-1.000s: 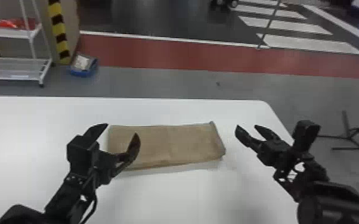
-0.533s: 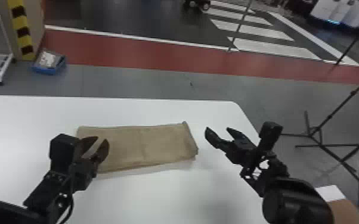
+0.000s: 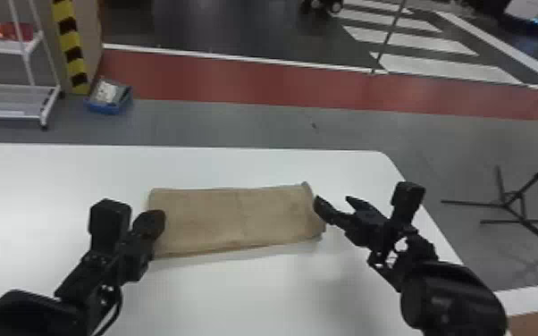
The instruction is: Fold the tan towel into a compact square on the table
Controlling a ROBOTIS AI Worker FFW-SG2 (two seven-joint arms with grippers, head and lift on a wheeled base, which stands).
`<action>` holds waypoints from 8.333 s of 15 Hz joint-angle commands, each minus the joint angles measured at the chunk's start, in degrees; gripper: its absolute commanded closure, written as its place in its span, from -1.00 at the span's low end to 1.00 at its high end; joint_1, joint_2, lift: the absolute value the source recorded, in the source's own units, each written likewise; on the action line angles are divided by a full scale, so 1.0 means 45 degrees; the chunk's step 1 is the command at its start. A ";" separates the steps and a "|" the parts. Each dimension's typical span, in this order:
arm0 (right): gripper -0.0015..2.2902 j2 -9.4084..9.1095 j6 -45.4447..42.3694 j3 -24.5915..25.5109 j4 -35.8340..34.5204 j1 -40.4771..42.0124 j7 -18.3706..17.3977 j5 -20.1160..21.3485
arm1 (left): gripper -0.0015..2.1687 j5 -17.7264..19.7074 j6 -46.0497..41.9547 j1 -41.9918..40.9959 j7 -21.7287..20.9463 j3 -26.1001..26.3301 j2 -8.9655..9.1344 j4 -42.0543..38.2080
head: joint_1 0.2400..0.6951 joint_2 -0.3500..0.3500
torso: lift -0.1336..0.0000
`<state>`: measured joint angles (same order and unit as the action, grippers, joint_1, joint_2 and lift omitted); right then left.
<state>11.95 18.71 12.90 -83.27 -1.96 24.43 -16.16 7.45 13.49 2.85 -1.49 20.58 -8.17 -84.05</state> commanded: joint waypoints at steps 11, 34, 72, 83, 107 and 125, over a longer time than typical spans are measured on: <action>-0.75 0.0078 0.1341 -0.1148 0.2684 -0.2123 0.0508 0.0564 | 0.97 -0.0269 0.0665 0.0147 -0.0118 -0.0081 -0.0021 0.0143 | 1.00 -0.60 | -0.63; 0.16 -0.1485 0.6263 -0.4136 -0.2628 -0.2357 0.0000 0.0369 | 0.98 -0.0366 0.1524 0.0499 -0.0294 0.0076 0.0057 0.0182 | 1.00 -0.14 | -0.63; 0.96 -0.0586 0.8060 -0.2085 -0.6749 0.2076 0.0899 -0.0705 | 0.98 -0.0132 0.1173 0.0577 -0.0001 0.0115 0.0116 0.0650 | 1.00 -0.19 | -0.63; 0.96 -0.0781 0.4583 -0.3179 -0.2316 0.0025 0.0078 0.0389 | 0.98 -0.0327 0.3204 -0.1044 -0.0255 0.0115 -0.0412 -0.3314 | 1.00 -0.22 | -0.63; 0.96 0.0937 0.4935 0.1118 -0.2394 0.0143 0.2871 -0.2600 | 0.98 -0.0073 0.0743 0.0323 -0.1818 -0.0706 -0.0705 0.0611 | 1.00 -0.43 | -0.63; -0.91 0.1504 -0.1472 -0.4332 -0.4230 -0.2787 1.1976 1.0369 | 0.97 0.0298 0.2579 -0.3095 -0.1212 -0.2932 -0.1037 -0.4994 | 1.00 0.07 | -0.63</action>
<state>19.51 11.78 -5.01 -103.39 -13.56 76.62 25.91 8.68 24.41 -11.34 -6.86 7.43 -12.66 -106.53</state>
